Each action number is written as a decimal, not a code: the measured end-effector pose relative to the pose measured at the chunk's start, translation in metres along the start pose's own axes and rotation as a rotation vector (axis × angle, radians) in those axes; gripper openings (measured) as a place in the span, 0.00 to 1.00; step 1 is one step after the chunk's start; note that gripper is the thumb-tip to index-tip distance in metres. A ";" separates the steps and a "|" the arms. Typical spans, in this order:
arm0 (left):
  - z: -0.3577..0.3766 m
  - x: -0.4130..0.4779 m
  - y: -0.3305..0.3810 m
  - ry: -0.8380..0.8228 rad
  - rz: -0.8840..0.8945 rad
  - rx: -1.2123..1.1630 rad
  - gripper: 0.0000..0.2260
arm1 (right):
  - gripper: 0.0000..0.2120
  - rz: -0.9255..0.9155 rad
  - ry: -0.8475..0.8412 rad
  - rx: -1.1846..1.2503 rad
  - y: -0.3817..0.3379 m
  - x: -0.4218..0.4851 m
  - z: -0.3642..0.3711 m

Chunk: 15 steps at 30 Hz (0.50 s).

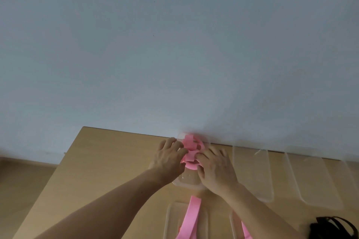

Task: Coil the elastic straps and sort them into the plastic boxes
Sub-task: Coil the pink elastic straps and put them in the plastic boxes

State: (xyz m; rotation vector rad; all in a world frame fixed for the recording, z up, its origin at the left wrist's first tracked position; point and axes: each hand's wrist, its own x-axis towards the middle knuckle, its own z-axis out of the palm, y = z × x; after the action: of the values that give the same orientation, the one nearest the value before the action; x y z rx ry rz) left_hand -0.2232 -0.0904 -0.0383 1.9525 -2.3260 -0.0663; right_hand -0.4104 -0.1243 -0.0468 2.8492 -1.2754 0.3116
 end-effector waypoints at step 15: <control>-0.052 -0.046 -0.001 -0.074 -0.108 -0.501 0.18 | 0.17 0.258 0.042 0.181 -0.047 -0.039 -0.071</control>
State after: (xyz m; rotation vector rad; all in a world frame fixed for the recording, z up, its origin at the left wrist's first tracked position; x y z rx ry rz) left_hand -0.2090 -0.0437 0.0108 1.8301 -1.9818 -0.6689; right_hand -0.4138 -0.0583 0.0188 2.7981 -1.6913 0.5111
